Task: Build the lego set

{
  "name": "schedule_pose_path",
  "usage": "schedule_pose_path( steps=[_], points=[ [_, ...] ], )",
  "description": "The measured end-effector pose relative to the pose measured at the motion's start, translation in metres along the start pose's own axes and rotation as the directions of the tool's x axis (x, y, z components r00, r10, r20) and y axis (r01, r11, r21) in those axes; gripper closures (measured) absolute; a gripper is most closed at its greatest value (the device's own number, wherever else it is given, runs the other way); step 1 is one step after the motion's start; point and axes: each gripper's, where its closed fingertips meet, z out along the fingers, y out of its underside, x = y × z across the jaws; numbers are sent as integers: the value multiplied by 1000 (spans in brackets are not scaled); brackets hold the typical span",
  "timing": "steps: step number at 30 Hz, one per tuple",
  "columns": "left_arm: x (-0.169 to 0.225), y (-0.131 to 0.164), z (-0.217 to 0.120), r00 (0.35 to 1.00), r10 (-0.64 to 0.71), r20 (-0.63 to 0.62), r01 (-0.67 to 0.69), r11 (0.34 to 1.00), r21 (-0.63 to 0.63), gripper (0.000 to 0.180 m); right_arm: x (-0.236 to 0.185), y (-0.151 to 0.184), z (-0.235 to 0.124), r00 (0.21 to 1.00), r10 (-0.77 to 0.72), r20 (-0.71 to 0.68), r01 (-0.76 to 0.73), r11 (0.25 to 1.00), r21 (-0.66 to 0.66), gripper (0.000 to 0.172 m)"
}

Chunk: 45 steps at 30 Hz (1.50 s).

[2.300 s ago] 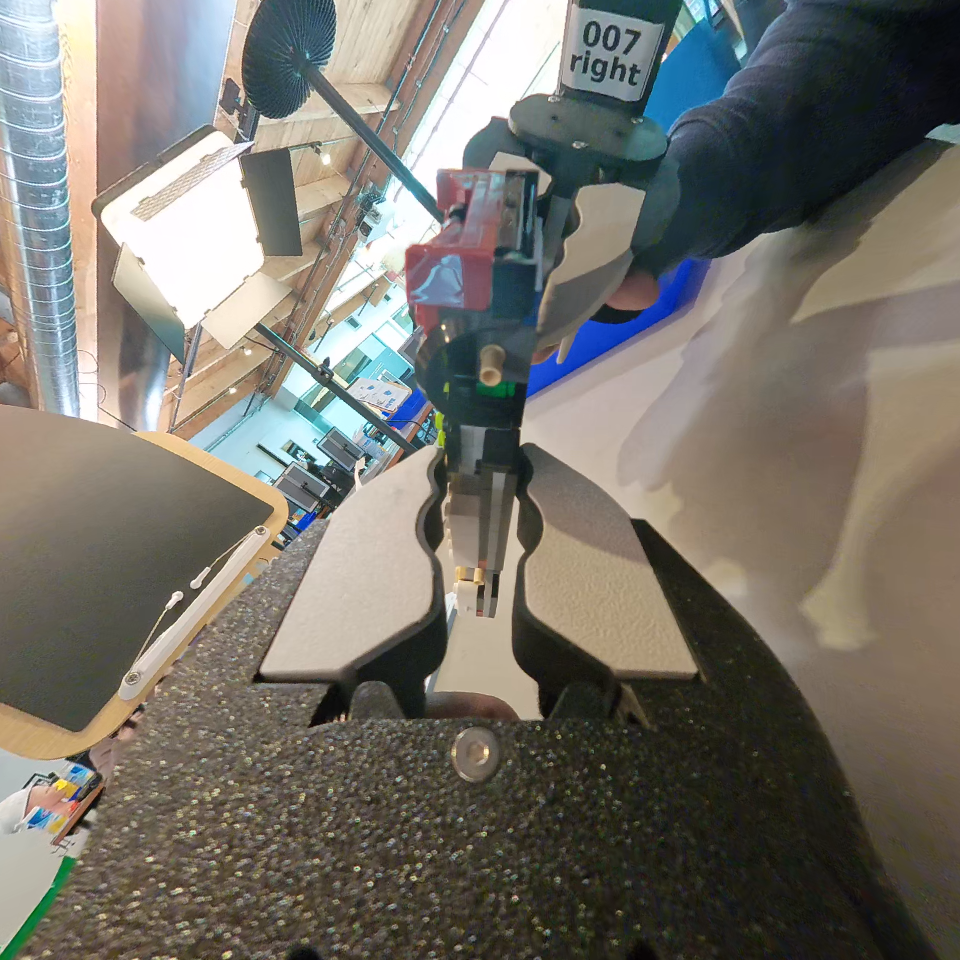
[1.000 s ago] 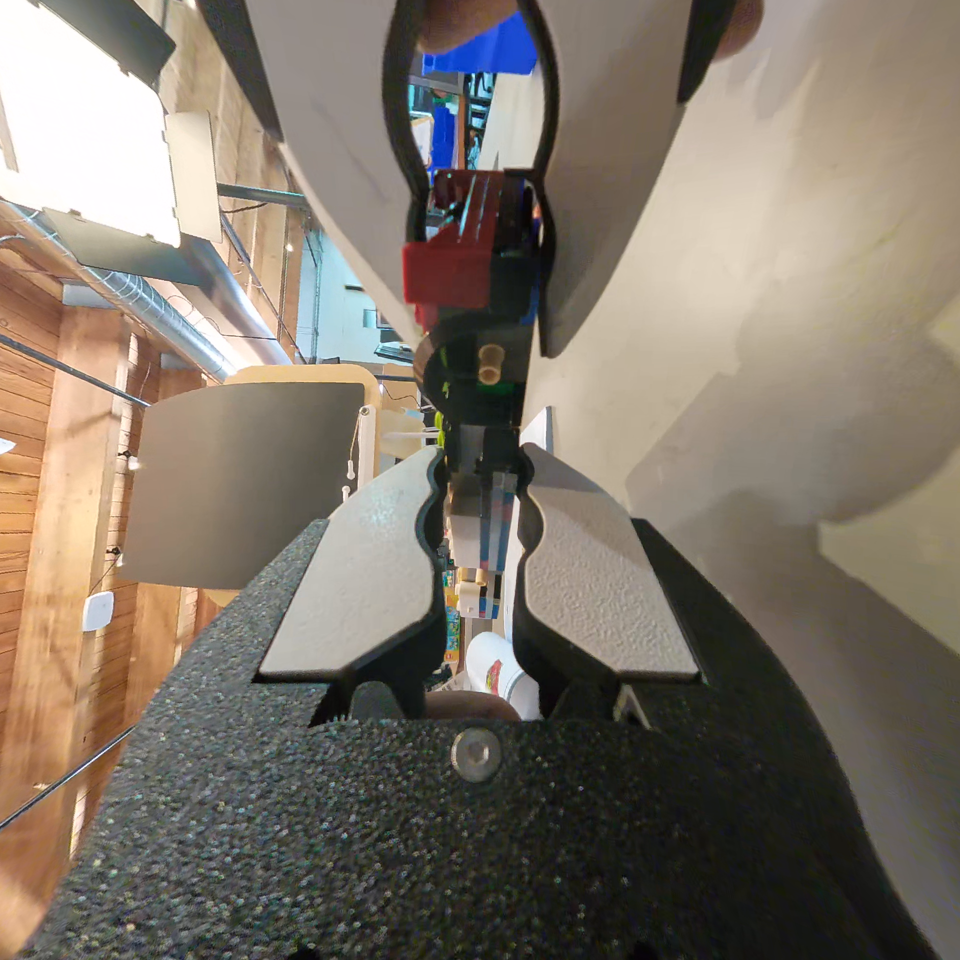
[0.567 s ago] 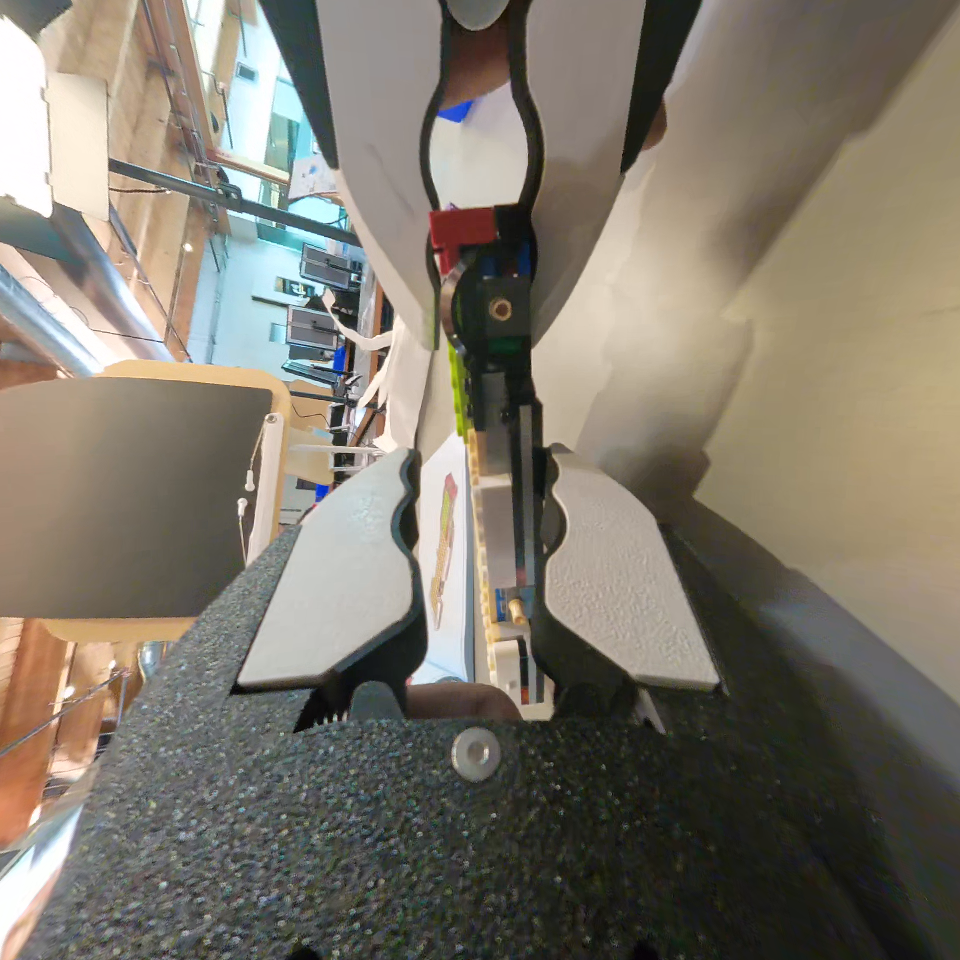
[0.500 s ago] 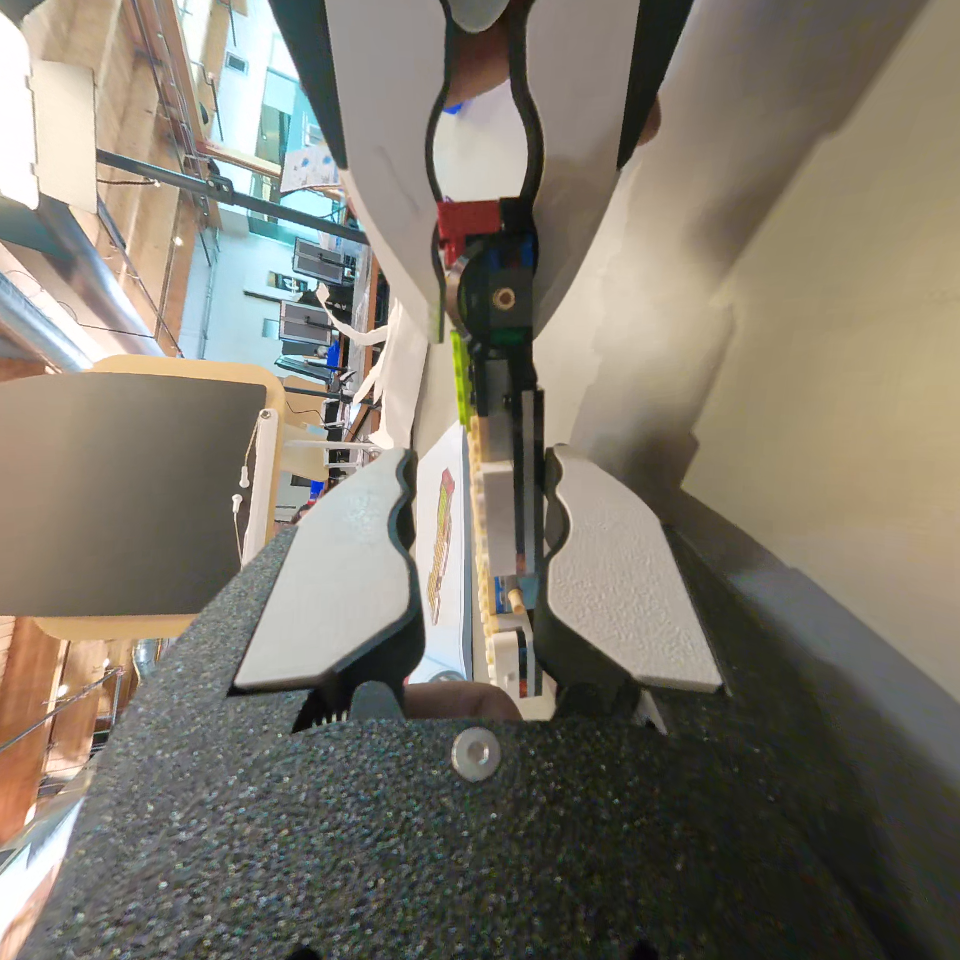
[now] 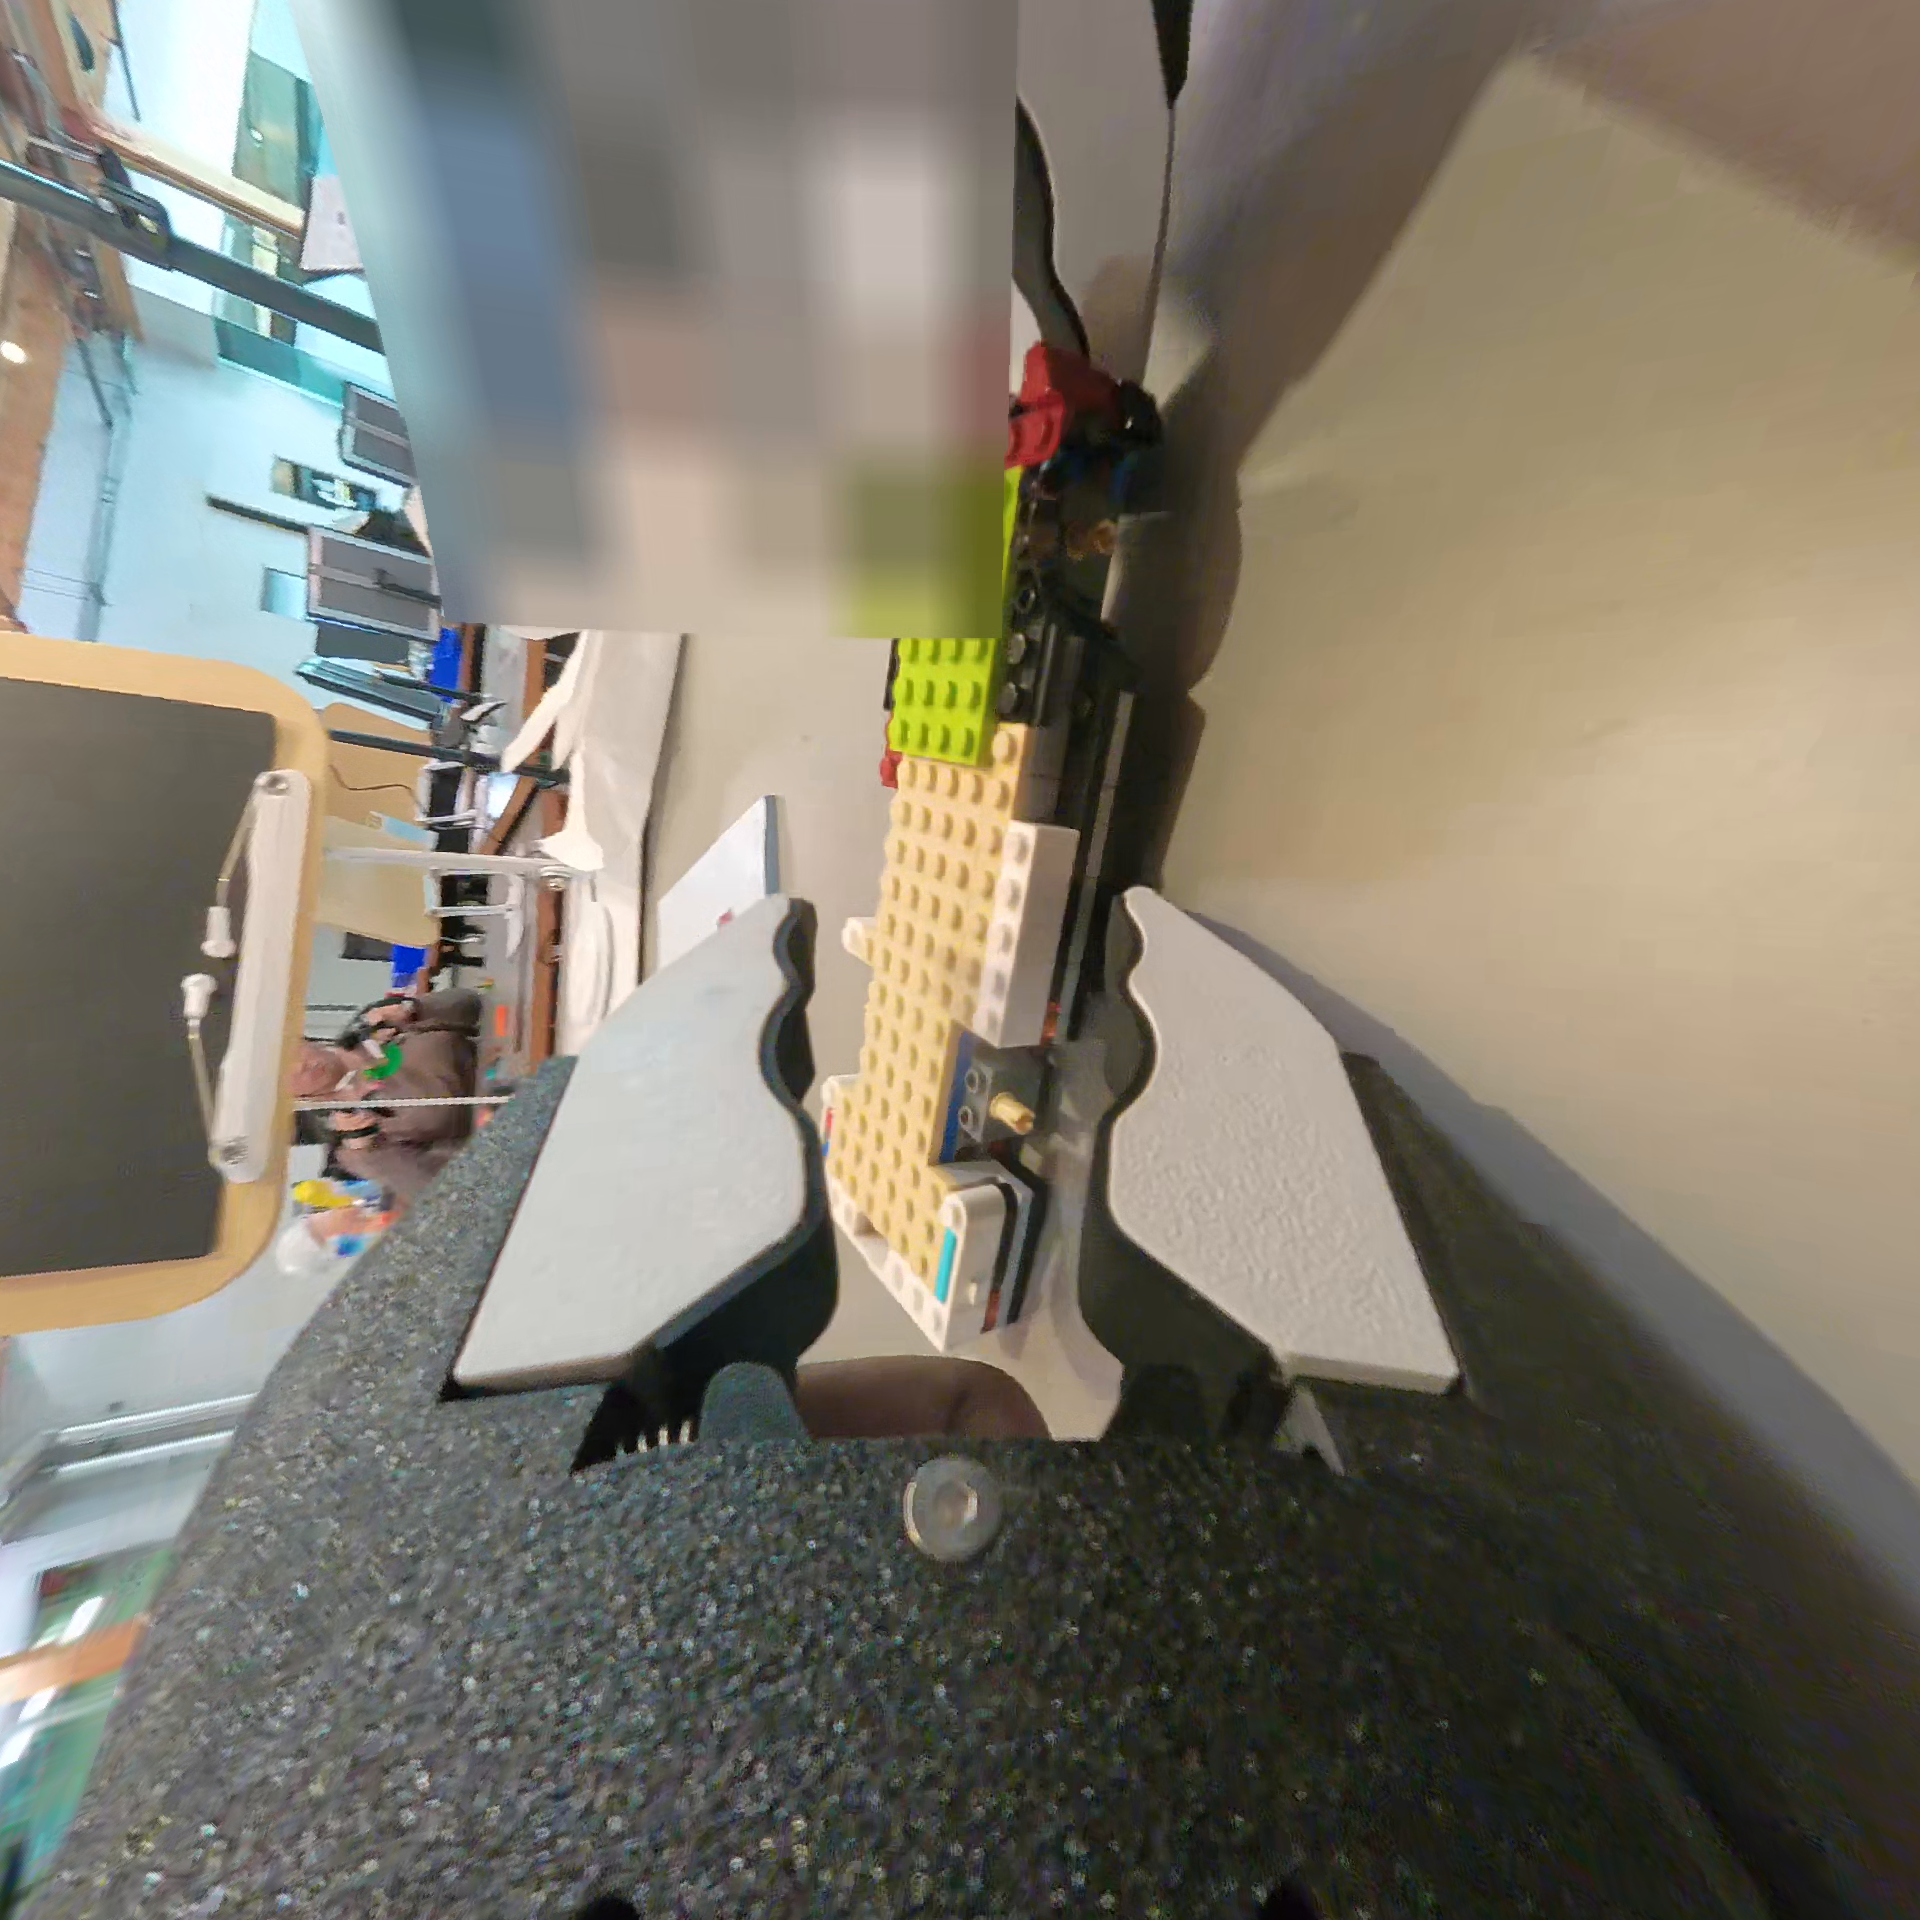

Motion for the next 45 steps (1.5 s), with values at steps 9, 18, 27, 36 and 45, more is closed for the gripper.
schedule_pose_path(
  steps=[9, 18, 27, 36, 45],
  points=[
    [-9, -13, -11, 981, -187, -55, 192, 976, 104, 126, 8, 35, -21, 929, 369, -37, -369, 929, -12, 123],
    [-28, -13, -9, 948, -316, 28, 308, 937, 167, 126, 47, 71, -42, 482, 835, -264, -764, 549, 339, 126],
    [-39, -5, -10, 921, -385, 60, 369, 911, 183, 127, 30, 80, -21, 458, 870, -180, -820, 492, 293, 128],
    [-38, -8, -10, 918, -395, 41, 380, 904, 195, 128, 27, 78, -17, 496, 848, -185, -809, 529, 257, 128],
    [-37, -8, -9, 922, -386, 43, 372, 909, 188, 129, 24, 76, -14, 524, 830, -192, -797, 557, 234, 128]
  ],
)
